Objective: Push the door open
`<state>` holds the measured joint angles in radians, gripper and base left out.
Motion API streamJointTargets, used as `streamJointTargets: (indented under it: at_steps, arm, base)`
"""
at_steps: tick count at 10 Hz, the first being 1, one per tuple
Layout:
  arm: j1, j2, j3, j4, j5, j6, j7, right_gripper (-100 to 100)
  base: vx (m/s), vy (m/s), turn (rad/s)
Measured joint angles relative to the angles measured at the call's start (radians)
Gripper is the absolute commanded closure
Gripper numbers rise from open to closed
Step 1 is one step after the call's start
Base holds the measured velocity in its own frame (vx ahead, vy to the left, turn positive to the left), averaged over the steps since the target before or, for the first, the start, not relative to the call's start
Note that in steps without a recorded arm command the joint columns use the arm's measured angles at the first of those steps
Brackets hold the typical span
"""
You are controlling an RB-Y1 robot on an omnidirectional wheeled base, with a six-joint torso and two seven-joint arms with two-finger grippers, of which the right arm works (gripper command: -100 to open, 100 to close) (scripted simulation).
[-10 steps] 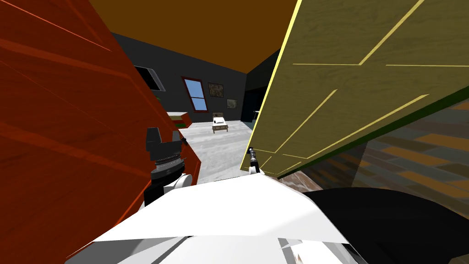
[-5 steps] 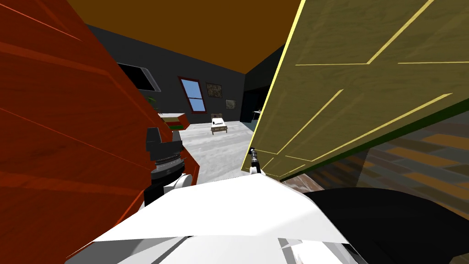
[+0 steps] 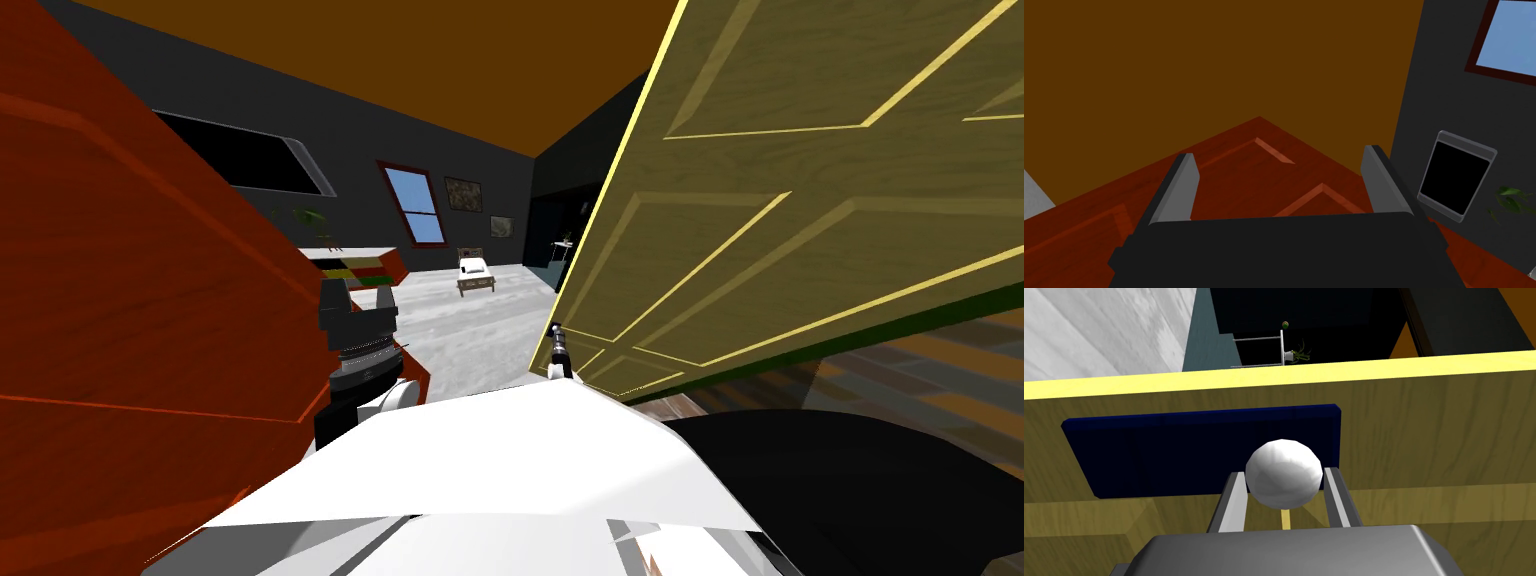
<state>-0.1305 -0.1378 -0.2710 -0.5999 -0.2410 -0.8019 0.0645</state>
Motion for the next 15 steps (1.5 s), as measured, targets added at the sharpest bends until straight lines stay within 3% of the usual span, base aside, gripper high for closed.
streamJointTargets:
  at_steps: [2, 4, 15]
  arm:
    - [0.008, -0.001, -0.022, -0.015, -0.013, 0.006, 0.01, 100]
    - [-0.004, -0.007, -0.041, 0.019, -0.024, -0.011, 0.016, 100]
    - [-0.005, -0.029, -0.13, 0.051, -0.082, -0.032, 0.047, 100]
  base:
    - [0.174, 0.018, -0.049]
    - [0.193, 0.02, -0.043]
    - [0.172, -0.01, -0.039]
